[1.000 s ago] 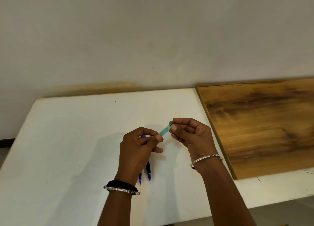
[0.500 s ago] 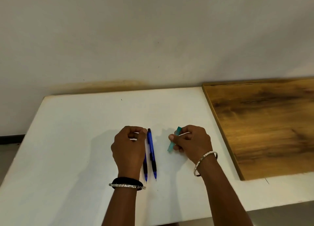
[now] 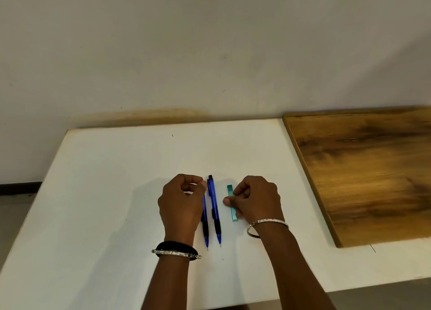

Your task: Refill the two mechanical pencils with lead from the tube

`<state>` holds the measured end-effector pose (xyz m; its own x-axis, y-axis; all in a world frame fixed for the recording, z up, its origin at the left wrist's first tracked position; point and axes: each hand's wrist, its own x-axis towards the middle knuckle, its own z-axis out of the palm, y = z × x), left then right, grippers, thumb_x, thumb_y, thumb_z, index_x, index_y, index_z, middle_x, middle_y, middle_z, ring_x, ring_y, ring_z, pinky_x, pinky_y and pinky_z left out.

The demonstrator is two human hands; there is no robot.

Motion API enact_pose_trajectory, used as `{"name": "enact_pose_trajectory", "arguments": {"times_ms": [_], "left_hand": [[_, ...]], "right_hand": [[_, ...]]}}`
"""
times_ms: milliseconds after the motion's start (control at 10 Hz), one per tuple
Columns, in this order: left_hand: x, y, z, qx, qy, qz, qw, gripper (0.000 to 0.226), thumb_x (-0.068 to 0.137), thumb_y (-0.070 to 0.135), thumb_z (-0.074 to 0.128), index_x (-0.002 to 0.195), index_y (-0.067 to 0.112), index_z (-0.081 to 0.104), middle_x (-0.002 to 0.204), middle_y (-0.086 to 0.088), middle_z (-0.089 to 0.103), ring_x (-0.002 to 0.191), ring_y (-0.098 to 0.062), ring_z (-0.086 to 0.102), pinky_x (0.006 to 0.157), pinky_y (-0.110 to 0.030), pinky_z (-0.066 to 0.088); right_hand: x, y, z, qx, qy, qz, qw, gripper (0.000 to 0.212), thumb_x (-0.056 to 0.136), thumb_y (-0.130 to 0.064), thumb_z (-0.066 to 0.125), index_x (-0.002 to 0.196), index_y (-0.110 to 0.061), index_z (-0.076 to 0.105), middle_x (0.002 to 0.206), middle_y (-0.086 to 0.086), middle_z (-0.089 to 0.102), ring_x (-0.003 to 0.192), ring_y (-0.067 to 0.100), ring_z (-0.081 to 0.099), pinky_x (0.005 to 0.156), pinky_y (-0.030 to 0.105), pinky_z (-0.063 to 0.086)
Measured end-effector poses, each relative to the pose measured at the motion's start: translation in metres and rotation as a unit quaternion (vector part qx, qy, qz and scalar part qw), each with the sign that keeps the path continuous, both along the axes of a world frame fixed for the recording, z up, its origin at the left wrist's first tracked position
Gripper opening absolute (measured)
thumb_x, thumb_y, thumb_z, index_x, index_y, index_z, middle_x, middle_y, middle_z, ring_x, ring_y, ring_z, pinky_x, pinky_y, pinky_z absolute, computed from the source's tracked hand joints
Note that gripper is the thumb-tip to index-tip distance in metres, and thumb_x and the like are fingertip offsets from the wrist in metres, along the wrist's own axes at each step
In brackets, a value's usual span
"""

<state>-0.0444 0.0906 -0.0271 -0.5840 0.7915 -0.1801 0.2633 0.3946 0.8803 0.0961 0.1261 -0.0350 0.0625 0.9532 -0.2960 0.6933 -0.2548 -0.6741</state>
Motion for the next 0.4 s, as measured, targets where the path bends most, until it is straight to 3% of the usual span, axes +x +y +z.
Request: {"name": "enact_pose_trajectory", "arguments": {"times_ms": [100, 200, 400], "left_hand": [[-0.002, 0.001, 0.000, 0.003, -0.002, -0.002, 1.000, 0.002, 0.082, 0.024, 0.071, 0.083, 0.025, 0.069, 0.077, 0.013, 0.067, 0.074, -0.001, 0.061, 0.057, -0.016, 0.041], [-0.005, 0.000, 0.001, 0.010, -0.003, -0.007, 1.000, 0.006, 0.083, 0.022, 0.071, 0.080, 0.027, 0.068, 0.077, 0.013, 0.067, 0.076, -0.003, 0.062, 0.064, -0.023, 0.050], [-0.011, -0.007, 0.007, 0.015, 0.012, 0.002, 1.000, 0.003, 0.084, 0.020, 0.069, 0.086, 0.021, 0.071, 0.080, 0.005, 0.068, 0.074, -0.013, 0.064, 0.065, -0.027, 0.051]], "right_hand": [[-0.002, 0.001, 0.000, 0.008, -0.003, 0.000, 1.000, 0.030, 0.063, -0.031, 0.088, 0.076, -0.014, 0.066, 0.072, 0.006, 0.072, 0.064, 0.022, 0.070, 0.064, 0.027, 0.056], [-0.001, 0.002, 0.000, 0.008, -0.011, 0.005, 1.000, 0.032, 0.063, -0.033, 0.088, 0.077, -0.013, 0.067, 0.070, 0.004, 0.071, 0.065, 0.020, 0.068, 0.070, 0.030, 0.057], [0.005, -0.002, 0.012, 0.069, -0.011, -0.034, 0.997, 0.035, 0.077, -0.049, 0.073, 0.081, -0.014, 0.067, 0.076, -0.001, 0.068, 0.070, 0.016, 0.064, 0.072, 0.028, 0.051]]}}
